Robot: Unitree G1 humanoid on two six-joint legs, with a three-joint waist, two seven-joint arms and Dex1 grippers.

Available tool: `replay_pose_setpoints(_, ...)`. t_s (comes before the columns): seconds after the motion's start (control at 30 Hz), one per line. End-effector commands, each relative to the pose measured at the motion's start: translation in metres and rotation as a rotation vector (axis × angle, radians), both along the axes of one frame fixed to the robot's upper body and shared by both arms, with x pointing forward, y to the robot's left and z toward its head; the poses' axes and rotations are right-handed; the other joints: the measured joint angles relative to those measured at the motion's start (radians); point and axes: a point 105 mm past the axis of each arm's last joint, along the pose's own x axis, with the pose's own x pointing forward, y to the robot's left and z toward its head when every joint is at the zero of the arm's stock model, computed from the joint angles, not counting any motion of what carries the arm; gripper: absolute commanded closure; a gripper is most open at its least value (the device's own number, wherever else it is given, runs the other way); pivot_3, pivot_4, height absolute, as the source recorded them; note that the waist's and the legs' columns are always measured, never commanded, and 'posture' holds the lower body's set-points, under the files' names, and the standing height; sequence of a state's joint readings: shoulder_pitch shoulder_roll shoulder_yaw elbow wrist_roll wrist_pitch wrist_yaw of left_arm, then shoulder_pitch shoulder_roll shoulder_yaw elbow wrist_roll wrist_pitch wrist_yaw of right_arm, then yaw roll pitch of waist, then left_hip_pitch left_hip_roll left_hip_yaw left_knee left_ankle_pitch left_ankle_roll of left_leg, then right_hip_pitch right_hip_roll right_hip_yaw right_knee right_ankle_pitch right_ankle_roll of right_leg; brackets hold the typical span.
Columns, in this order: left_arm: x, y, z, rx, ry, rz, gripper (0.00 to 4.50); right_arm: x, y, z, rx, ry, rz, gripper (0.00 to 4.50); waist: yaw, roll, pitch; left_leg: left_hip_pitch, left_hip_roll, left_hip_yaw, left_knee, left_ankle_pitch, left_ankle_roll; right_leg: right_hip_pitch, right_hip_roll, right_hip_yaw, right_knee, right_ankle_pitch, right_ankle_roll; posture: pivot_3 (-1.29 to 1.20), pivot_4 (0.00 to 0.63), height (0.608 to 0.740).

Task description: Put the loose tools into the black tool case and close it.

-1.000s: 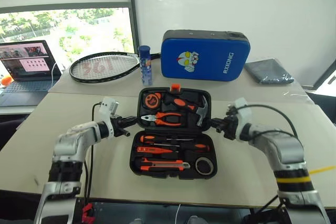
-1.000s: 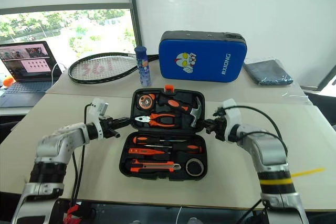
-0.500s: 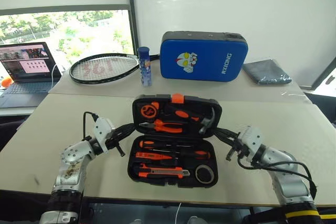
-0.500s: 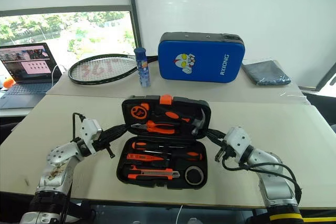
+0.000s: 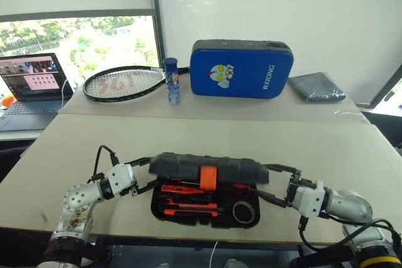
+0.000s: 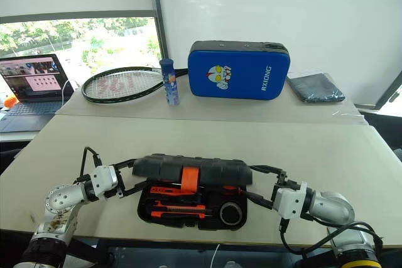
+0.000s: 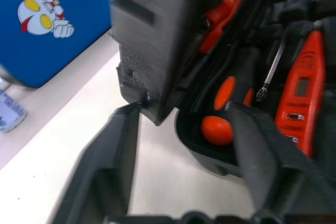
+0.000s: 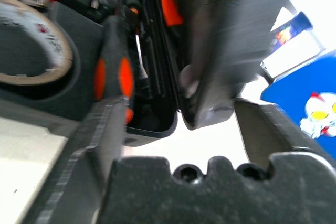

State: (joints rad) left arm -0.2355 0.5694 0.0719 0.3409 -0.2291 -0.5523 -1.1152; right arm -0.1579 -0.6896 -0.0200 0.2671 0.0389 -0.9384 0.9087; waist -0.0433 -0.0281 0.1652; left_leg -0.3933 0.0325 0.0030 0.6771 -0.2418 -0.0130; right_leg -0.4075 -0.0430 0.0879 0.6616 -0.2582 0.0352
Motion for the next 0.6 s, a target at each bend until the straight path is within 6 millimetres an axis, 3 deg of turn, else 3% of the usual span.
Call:
replay_pose_setpoints(0.03,-0.001,0.017,0.003,-0.026,0.052,0.048,1.46,-0.002,-0.013,0.004,-0.025,-0.033,-0.025,0.08,0.0,0.0,0.0,0.004,0.0,0.0,-0.001,0.0,0.0,0.004,0.0,0.0,-0.001,0.0,0.0,0.0,0.15,0.74)
replay_pose_setpoints(0.17,-0.012,0.043,-0.002,-0.051,0.284,0.077,1.46,-0.007,-0.031,0.001,-0.055,-0.001,-0.066,0.08,-0.003,0.0,0.0,0.006,0.001,0.0,-0.002,0.0,0.0,0.005,0.0,0.0,-0.001,-0.001,0.0,0.0,0.15,0.74)
replay_pose_setpoints(0.37,-0.029,0.072,-0.005,-0.017,0.482,0.114,1.46,-0.026,-0.043,-0.005,-0.042,0.141,-0.076,0.08,0.001,0.0,0.001,0.006,0.001,0.001,-0.002,0.0,0.0,0.005,0.0,0.0,-0.001,-0.002,-0.001,0.0,0.15,0.74)
replay_pose_setpoints(0.47,-0.032,0.072,-0.001,-0.03,0.485,0.108,1.46,-0.037,-0.044,-0.009,-0.033,0.223,-0.067,0.75,0.004,-0.001,0.001,0.006,0.001,0.001,-0.002,0.0,0.0,0.005,0.0,0.0,-0.002,-0.002,0.0,0.0,0.15,0.74)
replay_pose_setpoints(0.57,-0.037,0.066,-0.002,-0.038,0.502,0.081,2.25,-0.049,-0.036,-0.014,-0.033,0.305,-0.041,1.87,0.003,-0.001,0.001,0.005,0.001,0.001,-0.002,0.0,0.0,0.005,0.0,0.0,-0.002,-0.002,-0.001,0.0,0.15,0.74)
replay_pose_setpoints(0.6,-0.039,0.063,-0.004,-0.033,0.506,0.069,2.7,-0.051,-0.032,-0.017,-0.026,0.337,-0.038,2.24,0.002,-0.001,0.001,0.005,0.001,0.001,-0.002,0.0,0.0,0.005,0.0,0.0,-0.002,-0.002,-0.001,0.0,0.15,0.74)
